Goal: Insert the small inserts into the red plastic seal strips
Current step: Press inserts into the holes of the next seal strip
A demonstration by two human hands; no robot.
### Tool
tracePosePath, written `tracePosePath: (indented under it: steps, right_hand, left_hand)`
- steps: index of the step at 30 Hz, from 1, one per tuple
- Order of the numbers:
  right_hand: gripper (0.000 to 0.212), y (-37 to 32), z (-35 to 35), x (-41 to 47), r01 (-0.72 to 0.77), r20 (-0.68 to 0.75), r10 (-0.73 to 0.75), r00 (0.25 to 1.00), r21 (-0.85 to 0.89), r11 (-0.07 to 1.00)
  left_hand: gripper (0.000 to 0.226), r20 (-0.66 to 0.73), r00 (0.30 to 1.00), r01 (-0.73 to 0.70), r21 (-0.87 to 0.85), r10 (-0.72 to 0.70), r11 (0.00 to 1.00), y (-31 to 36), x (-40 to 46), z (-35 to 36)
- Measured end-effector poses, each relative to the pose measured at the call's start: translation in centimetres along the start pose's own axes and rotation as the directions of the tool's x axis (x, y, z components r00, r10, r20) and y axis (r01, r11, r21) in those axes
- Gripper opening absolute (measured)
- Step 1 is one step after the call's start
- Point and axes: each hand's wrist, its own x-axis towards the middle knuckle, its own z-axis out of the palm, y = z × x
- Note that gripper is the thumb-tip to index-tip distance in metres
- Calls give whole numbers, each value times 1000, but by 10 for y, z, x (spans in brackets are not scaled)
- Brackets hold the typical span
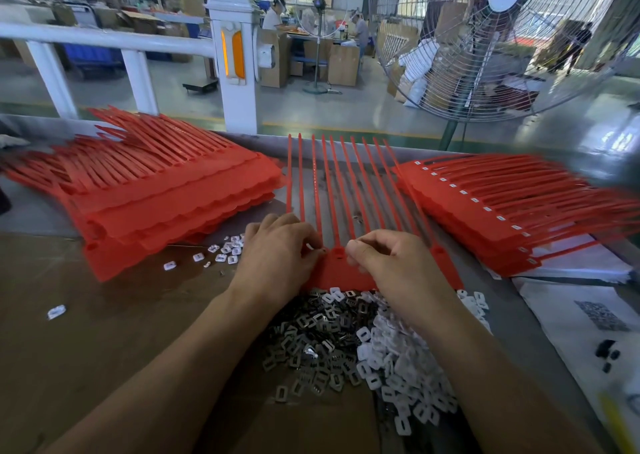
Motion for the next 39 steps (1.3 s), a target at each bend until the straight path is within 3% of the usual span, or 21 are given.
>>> tracePosePath:
  steps: [17, 25, 32, 39]
  right_hand:
    - [19, -1, -1, -2, 7, 22, -7, 1000, -4, 1000]
    - [10, 1, -9, -2, 84, 148, -67, 987, -111, 990]
    - [10, -1, -16, 0, 145, 299, -29, 954, -374, 916]
    - [7, 1, -13, 0, 212, 323, -59, 945, -464, 860]
  left_hand:
    - [7, 5, 1000, 23, 7, -23, 1000, -3, -1, 1]
    - [8, 26, 1000, 7, 10, -8, 1000, -3, -3, -3]
    - [16, 42, 999, -25, 16, 24, 1000, -3, -8, -6]
    - [21, 47, 997, -63, 12, 62, 998, -4, -9, -8]
